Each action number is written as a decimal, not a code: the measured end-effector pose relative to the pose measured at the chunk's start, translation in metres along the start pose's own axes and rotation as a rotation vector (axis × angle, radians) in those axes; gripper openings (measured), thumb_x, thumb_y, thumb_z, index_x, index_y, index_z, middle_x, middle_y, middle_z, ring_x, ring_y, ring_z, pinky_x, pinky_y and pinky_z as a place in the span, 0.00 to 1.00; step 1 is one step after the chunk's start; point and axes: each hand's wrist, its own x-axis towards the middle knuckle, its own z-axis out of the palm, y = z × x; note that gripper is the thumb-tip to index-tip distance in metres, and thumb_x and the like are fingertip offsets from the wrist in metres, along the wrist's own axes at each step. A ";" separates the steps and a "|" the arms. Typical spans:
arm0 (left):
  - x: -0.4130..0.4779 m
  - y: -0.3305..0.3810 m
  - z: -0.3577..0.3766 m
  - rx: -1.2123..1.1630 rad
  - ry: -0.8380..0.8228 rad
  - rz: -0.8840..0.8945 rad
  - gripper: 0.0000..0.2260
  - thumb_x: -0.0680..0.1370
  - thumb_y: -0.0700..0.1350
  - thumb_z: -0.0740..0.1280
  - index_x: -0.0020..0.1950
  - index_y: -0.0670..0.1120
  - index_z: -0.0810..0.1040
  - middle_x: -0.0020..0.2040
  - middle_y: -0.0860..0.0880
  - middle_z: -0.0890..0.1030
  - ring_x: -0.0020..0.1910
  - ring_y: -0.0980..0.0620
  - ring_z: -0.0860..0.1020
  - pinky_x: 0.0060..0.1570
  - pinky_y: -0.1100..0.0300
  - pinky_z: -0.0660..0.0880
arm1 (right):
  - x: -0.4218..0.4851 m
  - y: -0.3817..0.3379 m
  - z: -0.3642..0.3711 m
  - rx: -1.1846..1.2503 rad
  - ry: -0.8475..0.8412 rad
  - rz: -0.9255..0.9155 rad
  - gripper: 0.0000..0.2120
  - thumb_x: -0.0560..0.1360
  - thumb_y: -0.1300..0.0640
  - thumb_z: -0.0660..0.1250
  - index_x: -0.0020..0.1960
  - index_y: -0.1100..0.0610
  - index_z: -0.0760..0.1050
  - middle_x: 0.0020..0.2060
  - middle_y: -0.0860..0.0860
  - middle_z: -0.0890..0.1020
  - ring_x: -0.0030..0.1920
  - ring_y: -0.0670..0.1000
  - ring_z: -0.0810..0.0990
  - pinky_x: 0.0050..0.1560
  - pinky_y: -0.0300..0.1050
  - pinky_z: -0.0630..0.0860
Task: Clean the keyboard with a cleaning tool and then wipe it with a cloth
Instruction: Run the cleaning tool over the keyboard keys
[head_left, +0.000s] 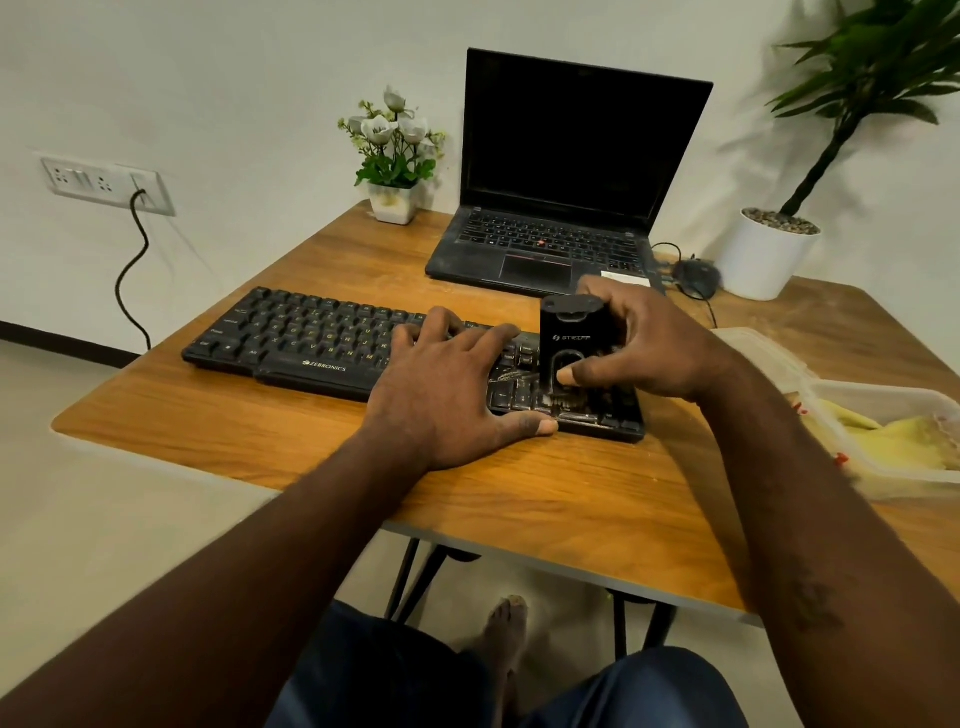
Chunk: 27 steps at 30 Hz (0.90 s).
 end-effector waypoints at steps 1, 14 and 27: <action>-0.001 0.000 0.000 -0.001 0.002 0.005 0.47 0.70 0.84 0.49 0.81 0.58 0.57 0.73 0.54 0.74 0.71 0.48 0.63 0.67 0.41 0.64 | -0.001 -0.001 0.000 0.016 -0.022 0.003 0.25 0.67 0.61 0.82 0.61 0.56 0.76 0.53 0.54 0.84 0.54 0.52 0.85 0.55 0.58 0.83; -0.001 -0.002 0.002 0.010 0.006 0.026 0.47 0.69 0.83 0.49 0.81 0.58 0.56 0.73 0.55 0.73 0.71 0.48 0.63 0.67 0.40 0.64 | -0.048 -0.012 0.027 -0.327 0.186 -0.222 0.15 0.67 0.48 0.77 0.47 0.51 0.74 0.41 0.45 0.79 0.40 0.48 0.78 0.35 0.50 0.75; -0.003 -0.001 0.000 0.020 0.008 0.043 0.46 0.70 0.81 0.45 0.81 0.55 0.57 0.72 0.53 0.75 0.69 0.47 0.63 0.65 0.42 0.64 | -0.072 -0.027 0.076 -0.415 0.408 -0.062 0.16 0.68 0.47 0.73 0.51 0.52 0.75 0.47 0.46 0.80 0.45 0.44 0.79 0.40 0.39 0.78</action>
